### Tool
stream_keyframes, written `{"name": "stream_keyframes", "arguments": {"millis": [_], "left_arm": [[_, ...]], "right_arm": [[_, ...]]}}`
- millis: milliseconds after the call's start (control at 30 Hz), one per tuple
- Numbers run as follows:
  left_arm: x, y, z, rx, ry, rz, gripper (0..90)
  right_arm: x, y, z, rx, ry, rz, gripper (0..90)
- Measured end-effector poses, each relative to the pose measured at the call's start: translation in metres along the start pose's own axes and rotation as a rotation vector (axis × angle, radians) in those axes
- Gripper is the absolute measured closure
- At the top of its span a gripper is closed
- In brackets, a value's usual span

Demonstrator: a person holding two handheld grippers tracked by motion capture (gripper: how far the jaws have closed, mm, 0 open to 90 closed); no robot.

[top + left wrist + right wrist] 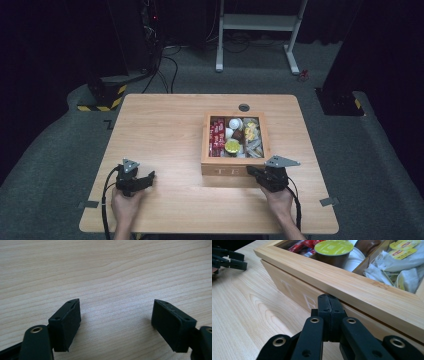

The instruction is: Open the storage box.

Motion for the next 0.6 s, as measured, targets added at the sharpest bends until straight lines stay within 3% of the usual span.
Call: {"name": "stream_keyframes", "arguments": {"millis": [600], "left_arm": [[0.0,0.0,0.0,0.0,0.002,0.001,23.8]], "right_arm": [[0.005,-0.012,0.012,0.036,-0.009,-0.044,90.0]]}}
Point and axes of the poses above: each handheld gripper's, and its own axes: y roughly forward along the jaws, z roughly out of its top, x roughly to its right, the point moved 1 cm from there along y, roughly forward along the jaws, and after that the axes turned 12 degrees about -x, right-handed, at the moved point
